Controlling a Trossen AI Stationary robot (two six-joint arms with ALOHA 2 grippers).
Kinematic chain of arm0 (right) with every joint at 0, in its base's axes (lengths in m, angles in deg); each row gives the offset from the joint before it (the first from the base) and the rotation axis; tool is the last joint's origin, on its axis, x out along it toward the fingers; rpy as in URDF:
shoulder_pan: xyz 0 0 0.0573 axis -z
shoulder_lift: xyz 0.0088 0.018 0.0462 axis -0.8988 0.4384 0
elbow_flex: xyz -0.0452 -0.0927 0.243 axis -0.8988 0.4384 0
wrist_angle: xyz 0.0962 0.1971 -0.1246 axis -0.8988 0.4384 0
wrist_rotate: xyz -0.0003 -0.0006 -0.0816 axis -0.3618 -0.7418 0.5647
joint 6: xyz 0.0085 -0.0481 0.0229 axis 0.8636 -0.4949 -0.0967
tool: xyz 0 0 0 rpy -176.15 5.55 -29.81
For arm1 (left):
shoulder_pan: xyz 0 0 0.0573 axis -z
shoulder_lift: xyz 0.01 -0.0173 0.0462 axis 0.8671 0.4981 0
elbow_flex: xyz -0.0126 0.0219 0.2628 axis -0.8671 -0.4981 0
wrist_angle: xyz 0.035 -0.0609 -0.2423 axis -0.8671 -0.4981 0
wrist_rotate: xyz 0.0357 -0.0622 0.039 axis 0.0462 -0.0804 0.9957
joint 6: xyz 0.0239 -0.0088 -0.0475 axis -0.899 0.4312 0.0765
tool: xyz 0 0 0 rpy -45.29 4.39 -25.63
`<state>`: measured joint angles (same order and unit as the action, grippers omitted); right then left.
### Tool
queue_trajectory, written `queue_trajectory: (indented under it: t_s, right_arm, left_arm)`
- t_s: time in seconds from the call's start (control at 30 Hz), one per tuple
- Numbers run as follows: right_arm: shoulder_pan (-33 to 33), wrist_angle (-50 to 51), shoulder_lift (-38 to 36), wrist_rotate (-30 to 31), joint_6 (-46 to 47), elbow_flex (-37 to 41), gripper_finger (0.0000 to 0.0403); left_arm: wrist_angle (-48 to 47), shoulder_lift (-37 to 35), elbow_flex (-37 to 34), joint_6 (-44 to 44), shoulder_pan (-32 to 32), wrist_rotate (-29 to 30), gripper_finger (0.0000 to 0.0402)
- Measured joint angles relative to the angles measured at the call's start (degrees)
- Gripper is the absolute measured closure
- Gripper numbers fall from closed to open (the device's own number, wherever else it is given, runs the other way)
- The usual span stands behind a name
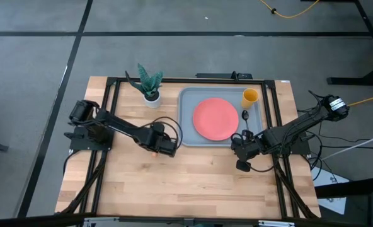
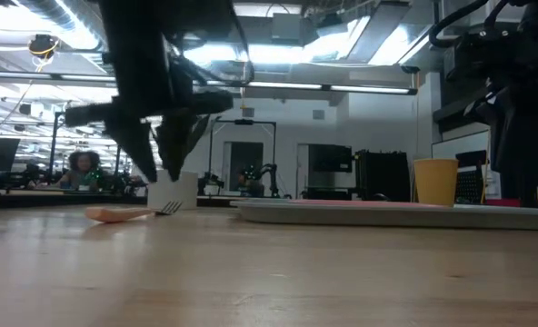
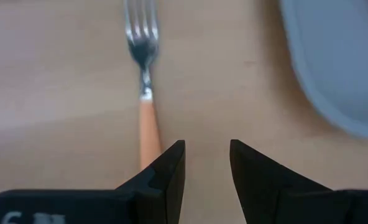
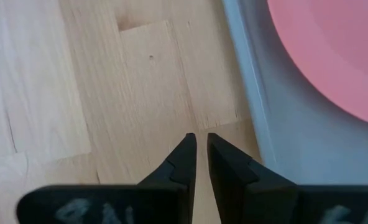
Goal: Pick and place plate/cup/fork/spoon on tray
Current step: Put the orange fork to the left of the pink plate on the blue serving tray
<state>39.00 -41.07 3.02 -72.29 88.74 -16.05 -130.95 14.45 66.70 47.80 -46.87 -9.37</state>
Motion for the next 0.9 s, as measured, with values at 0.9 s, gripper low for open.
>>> queue_trajectory:
  t_s: [0.9]
  right_arm:
    - [0.02,-0.72,-0.02,0.0,-1.4,0.0,0.0357]
  left_arm:
    - [-2.47,2.99,-2.45,-2.21,-1.99,-8.75,0.0282]
